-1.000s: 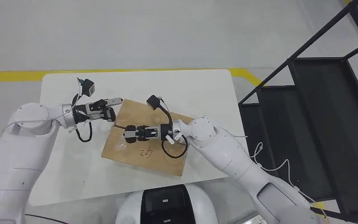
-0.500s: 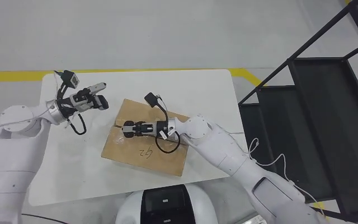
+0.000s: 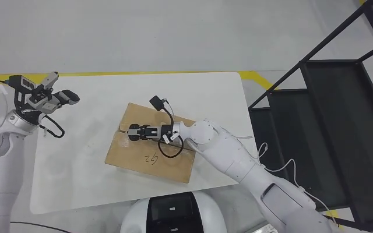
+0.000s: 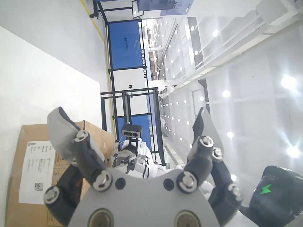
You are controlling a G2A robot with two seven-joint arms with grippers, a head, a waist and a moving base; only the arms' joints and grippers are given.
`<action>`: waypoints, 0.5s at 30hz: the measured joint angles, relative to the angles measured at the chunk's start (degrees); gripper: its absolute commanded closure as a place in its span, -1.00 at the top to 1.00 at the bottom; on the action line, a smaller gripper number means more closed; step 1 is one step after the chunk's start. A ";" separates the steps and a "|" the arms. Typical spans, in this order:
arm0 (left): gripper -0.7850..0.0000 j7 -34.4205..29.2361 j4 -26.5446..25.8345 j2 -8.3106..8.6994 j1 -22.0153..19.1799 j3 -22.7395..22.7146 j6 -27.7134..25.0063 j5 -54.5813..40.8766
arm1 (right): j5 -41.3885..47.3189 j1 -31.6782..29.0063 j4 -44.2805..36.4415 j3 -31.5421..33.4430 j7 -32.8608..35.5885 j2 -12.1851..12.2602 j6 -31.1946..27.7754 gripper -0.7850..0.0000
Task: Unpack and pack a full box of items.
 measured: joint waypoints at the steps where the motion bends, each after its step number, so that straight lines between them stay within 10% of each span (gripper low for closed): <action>1: 1.00 0.06 -0.24 0.02 0.20 -0.17 0.08 0.00 | -0.15 0.05 0.09 0.01 -0.11 -0.04 0.28 -1.00; 15: 1.00 -0.04 -2.47 -0.11 1.35 -0.35 0.81 0.58 | -1.54 0.48 1.55 -0.12 -2.22 -0.91 2.83 -1.00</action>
